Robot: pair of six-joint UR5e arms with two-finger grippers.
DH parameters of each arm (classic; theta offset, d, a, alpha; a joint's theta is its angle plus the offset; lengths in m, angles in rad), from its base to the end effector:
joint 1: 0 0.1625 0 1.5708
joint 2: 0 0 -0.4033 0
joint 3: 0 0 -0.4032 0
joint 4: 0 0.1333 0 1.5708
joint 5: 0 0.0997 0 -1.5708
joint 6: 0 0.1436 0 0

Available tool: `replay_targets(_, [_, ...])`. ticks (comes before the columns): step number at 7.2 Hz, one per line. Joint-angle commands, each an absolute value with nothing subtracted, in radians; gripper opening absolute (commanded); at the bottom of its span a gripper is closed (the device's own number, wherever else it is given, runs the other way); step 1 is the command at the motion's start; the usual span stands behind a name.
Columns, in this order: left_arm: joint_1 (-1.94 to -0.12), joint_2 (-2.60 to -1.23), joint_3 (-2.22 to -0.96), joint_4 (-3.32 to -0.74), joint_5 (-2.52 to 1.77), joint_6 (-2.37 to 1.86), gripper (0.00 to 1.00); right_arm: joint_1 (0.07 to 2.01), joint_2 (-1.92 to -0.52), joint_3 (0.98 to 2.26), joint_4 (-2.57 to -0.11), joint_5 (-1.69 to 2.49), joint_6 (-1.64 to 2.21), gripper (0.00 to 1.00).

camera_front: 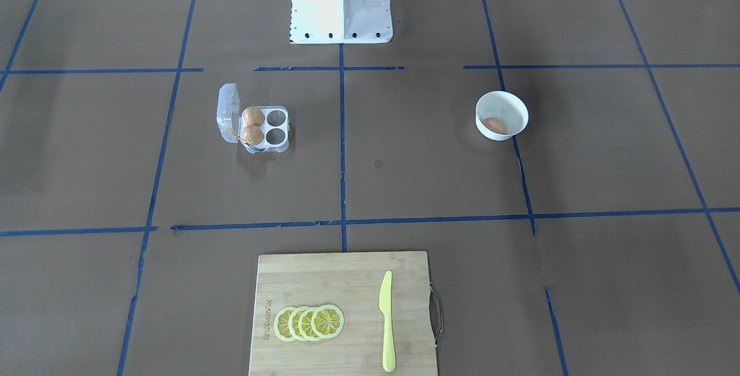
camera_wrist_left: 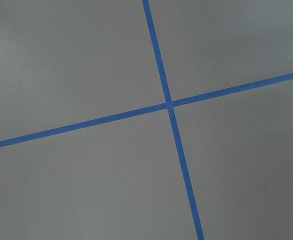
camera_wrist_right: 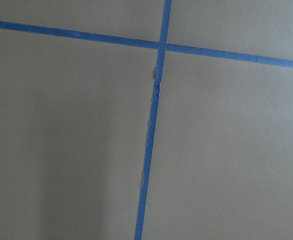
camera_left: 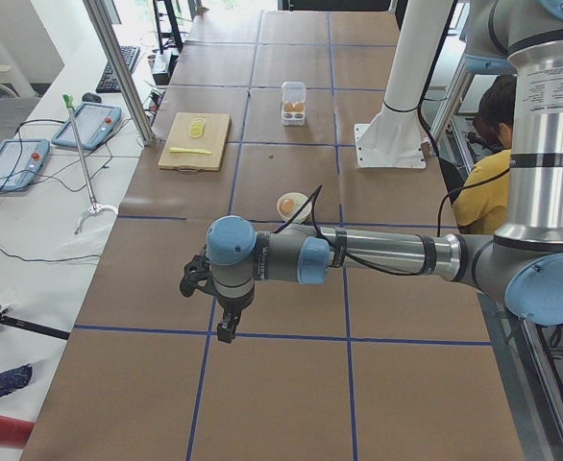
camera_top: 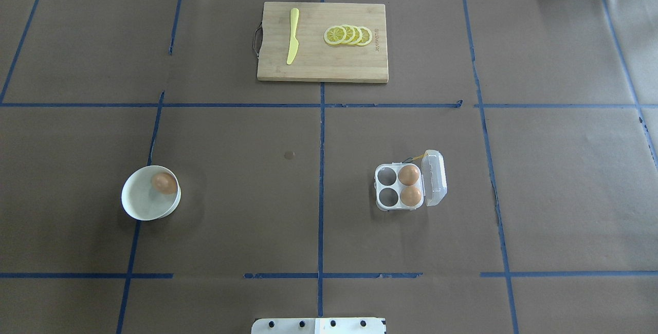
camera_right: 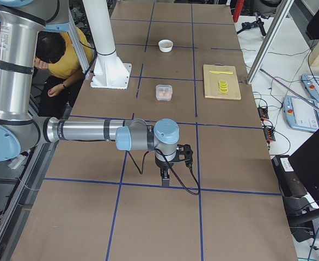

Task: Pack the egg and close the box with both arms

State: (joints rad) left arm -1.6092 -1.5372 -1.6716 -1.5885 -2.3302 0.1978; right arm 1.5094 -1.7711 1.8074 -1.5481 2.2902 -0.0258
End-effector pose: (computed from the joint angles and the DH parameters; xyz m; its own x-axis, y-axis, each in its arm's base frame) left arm -0.0535 -0.4952 0.6338 0.7203 0.2256 -0.6560 -0.1054 0.9703 0.2180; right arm 0.0123 -0.4302 0.6451 0.7466 -0.1106 0.6560 0.0805 0.9939 0.0759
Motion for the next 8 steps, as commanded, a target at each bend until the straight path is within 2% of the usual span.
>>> replay_targets(1, [-1.605, -1.539, -1.674, -1.598, -2.327, 0.202, 1.0, 1.509, -1.772, 1.812, -1.519, 2.296, -0.026, 1.0])
replay_targets(6, [-1.597, -1.537, -1.666, -1.749, -2.338, 0.201, 1.0, 1.5, -1.735, 1.813, -1.496, 2.31, -0.011, 1.0])
replay_targets(8, [-1.592, -1.542, -1.655, -1.907, -2.332, 0.199, 1.0, 1.499, -1.703, 1.804, -1.421, 2.307, -0.011, 1.0])
